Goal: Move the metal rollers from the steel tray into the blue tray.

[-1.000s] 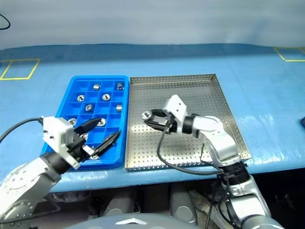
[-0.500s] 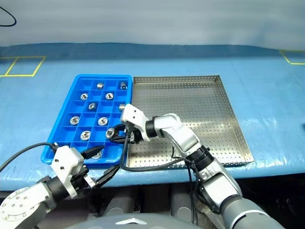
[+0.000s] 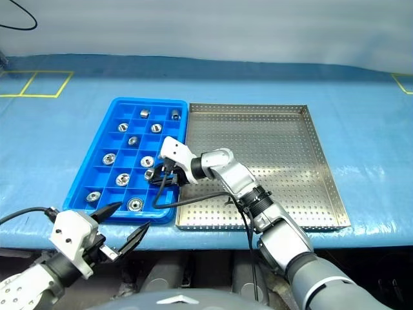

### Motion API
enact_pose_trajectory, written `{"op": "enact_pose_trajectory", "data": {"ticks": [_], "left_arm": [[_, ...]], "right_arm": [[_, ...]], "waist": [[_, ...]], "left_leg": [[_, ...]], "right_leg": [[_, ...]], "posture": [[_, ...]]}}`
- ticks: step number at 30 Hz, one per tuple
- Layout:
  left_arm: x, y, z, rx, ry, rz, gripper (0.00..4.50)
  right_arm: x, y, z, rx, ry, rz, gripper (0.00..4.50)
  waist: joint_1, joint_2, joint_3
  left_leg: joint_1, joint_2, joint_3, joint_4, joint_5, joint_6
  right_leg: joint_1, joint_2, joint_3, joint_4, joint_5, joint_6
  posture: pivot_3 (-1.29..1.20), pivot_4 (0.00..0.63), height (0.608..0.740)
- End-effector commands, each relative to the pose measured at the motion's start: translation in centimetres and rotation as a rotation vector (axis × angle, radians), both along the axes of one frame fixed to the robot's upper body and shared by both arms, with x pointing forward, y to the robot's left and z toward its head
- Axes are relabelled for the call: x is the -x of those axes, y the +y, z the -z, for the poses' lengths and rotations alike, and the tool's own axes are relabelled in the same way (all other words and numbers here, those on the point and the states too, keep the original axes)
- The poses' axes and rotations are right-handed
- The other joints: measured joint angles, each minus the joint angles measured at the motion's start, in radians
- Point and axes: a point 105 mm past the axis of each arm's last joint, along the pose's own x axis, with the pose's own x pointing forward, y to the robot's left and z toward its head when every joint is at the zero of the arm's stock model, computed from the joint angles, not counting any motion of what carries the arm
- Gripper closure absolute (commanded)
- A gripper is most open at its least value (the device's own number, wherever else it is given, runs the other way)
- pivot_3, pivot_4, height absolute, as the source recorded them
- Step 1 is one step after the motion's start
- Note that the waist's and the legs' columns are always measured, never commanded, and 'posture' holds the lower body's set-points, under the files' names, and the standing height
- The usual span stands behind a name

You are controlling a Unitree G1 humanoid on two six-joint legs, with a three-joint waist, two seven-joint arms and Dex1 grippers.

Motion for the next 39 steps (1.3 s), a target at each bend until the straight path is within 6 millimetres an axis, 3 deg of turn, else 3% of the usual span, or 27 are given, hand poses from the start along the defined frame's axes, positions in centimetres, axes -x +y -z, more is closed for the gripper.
{"op": "enact_pose_trajectory", "data": {"ticks": [1,5,9,12,17,19,21,26,29,34,39], "left_arm": [[0.1,-0.5,-1.1,-0.003,-0.052,0.016,0.01],[-0.1,-0.6,-1.1,-0.005,-0.054,0.021,0.00],[-0.5,-0.7,-1.2,-0.005,-0.058,0.036,0.00],[-1.3,-1.3,-1.8,0.016,-0.086,0.065,0.00],[-4.1,-1.9,-2.9,0.044,-0.172,0.087,0.00],[-5.0,-2.3,-3.0,0.056,-0.188,0.107,0.00],[-7.0,-2.7,-3.6,0.090,-0.262,0.110,0.00],[-10.6,-3.8,-3.8,0.159,-0.343,0.112,0.00],[-11.9,-5.0,-3.5,0.212,-0.335,0.144,0.00],[-12.9,-6.2,-2.9,0.275,-0.309,0.213,0.00],[-13.6,-6.9,-1.9,0.274,-0.276,0.258,0.00]], "right_arm": [[-0.5,0.0,-1.3,-0.022,-0.040,-0.006,2.40],[-1.1,-0.6,-1.8,-0.044,-0.112,0.035,1.18],[-1.0,-1.2,-3.0,-0.089,-0.143,0.046,1.18],[-1.2,-2.2,-4.9,-0.158,-0.194,0.097,1.18],[-2.3,-6.6,-6.9,-0.237,-0.342,0.277,1.18],[-3.0,-9.4,-6.5,-0.193,-0.371,0.371,1.18],[-3.5,-13.4,-6.0,-0.146,-0.336,0.492,1.18],[-2.8,-18.5,-5.0,-0.095,-0.297,0.636,1.18],[-2.1,-20.2,-4.3,-0.096,-0.261,0.706,1.18],[-1.2,-21.9,-3.3,-0.108,-0.225,0.814,0.02],[-0.9,-22.7,-3.6,-0.141,-0.246,0.888,0.02]], "waist": [[0.000,0.000,0.000],[0.000,0.001,0.000],[-0.002,0.001,0.000],[-0.004,0.001,0.001],[-0.002,0.002,0.001],[-0.012,0.001,0.001],[-0.012,0.001,0.001],[-0.035,0.002,0.001],[-0.072,0.001,0.001],[-0.113,0.001,0.001],[-0.147,0.001,0.001]], "left_leg": [[0.000,0.000,0.000,0.000,0.000,0.000],[0.000,0.000,0.000,0.000,0.000,0.000],[0.000,0.000,0.000,0.000,0.000,0.000],[0.000,0.000,0.000,0.000,0.000,0.000],[0.000,-0.001,-0.002,0.000,0.000,-0.001],[0.000,-0.001,-0.001,0.001,0.000,-0.001],[0.000,-0.002,-0.001,0.001,0.000,0.000],[0.000,-0.002,0.000,0.001,0.000,0.000],[0.000,-0.001,0.000,0.001,0.000,0.000],[0.000,-0.001,0.003,0.001,-0.001,0.002],[0.000,-0.001,0.005,0.003,-0.001,0.002]], "right_leg": [[0.000,0.000,0.000,0.000,0.000,0.000],[0.000,0.000,0.000,0.000,-0.001,0.002],[0.000,0.000,0.000,0.000,-0.001,0.002],[0.000,0.000,0.000,0.000,-0.001,0.002],[0.001,0.000,-0.001,0.000,0.000,0.000],[0.002,0.000,0.000,0.000,0.002,-0.002],[0.002,0.000,0.000,-0.001,0.002,-0.002],[0.002,0.000,0.001,-0.001,0.002,-0.002],[0.002,0.001,0.001,-0.001,0.002,-0.001],[0.001,0.001,0.003,-0.001,0.003,0.000],[0.001,0.001,0.006,0.000,0.004,0.002]], "posture": [[0.23,0.150,0.740],[0.21,0.150,0.740],[0.17,0.150,0.740],[0.15,0.150,0.740],[0.10,0.150,0.740],[0.04,0.150,0.740],[0.00,0.150,0.740],[-0.09,0.150,0.740],[-0.14,0.150,0.740],[-0.22,0.150,0.740],[-0.27,0.150,0.740]]}}
